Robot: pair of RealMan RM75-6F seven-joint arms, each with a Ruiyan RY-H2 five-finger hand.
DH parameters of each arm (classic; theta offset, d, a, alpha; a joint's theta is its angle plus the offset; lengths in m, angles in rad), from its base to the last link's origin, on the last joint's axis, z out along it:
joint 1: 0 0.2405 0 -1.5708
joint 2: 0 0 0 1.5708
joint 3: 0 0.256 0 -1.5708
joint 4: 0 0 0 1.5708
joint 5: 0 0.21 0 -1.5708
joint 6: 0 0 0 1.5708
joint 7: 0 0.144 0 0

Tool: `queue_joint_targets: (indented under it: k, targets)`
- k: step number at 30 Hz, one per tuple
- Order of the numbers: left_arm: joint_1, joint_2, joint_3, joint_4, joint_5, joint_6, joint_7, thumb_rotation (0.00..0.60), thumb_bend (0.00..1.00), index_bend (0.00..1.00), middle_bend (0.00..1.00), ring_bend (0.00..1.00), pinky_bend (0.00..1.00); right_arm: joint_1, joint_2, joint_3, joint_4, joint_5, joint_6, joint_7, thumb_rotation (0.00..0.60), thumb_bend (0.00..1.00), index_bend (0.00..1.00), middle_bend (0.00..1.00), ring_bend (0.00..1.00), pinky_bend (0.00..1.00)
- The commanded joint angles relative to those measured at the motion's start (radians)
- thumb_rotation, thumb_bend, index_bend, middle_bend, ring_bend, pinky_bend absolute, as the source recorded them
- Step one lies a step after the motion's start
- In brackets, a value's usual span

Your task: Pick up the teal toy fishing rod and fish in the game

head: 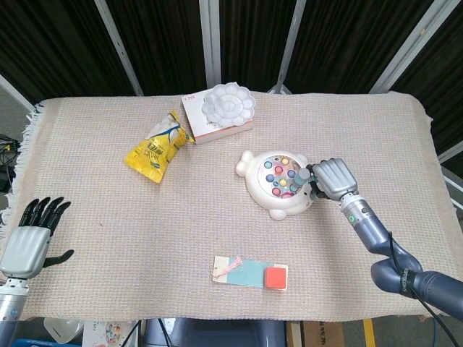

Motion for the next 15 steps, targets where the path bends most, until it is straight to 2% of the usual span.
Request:
queue_joint_targets:
  k: [1,10,15]
  targets:
    - [0.0,-0.002,0.001,0.004,-0.003,-0.002,-0.003,0.6,0.09,0.12,0.07,0.0,0.0,0.007,-0.02,-0.011,0.018,0.016,-0.015,-0.016,0.6,0.78,0.9,0.76,0.61,0.5]
    - [0.002,-0.005,0.003,0.017,-0.013,-0.005,-0.014,0.6,0.08,0.12,0.07,0.0,0.0,0.019,-0.053,-0.027,0.062,0.041,-0.036,-0.036,0.6,0.8,0.91,0.76,0.61,0.5]
    - [-0.001,-0.008,0.004,0.024,-0.005,-0.004,-0.022,0.6,0.09,0.12,0.07,0.0,0.0,0.011,0.004,-0.018,-0.01,0.036,0.002,-0.053,0.6,0.8,0.91,0.76,0.61,0.5]
